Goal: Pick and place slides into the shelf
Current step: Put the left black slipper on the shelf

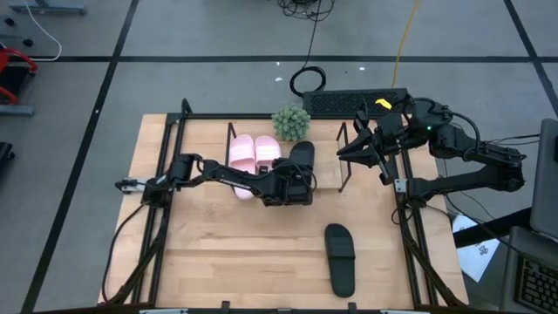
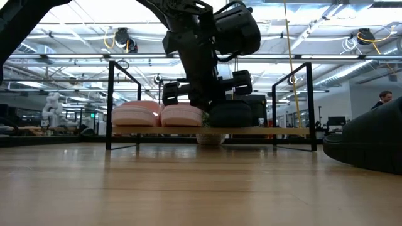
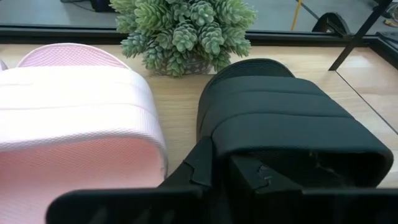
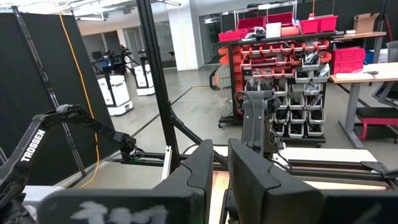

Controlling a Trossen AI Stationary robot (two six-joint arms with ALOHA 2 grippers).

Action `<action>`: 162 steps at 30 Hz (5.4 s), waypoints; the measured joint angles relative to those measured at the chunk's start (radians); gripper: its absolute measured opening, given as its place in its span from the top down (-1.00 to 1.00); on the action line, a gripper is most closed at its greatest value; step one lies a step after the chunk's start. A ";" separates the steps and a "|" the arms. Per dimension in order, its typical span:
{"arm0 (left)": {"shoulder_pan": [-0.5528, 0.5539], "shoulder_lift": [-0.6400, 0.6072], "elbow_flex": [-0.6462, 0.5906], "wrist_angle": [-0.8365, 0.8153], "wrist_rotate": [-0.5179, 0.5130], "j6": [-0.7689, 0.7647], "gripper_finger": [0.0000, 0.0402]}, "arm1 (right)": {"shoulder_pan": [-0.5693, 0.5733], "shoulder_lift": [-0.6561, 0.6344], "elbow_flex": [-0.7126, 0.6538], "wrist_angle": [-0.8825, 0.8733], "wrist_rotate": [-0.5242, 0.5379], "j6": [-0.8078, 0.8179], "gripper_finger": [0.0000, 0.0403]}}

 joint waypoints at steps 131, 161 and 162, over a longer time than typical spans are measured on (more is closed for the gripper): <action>-0.313 -0.177 0.124 -0.274 -0.036 0.303 0.28 | 0.044 0.000 0.000 -0.316 -0.018 -0.113 0.79; -0.422 -0.428 0.066 -0.993 -0.141 0.085 0.28 | 0.403 0.558 -0.117 -0.300 1.116 -0.560 0.79; -0.419 -0.428 0.066 -0.992 -0.133 0.085 0.28 | 0.400 0.576 -0.114 -0.299 1.161 -0.565 0.79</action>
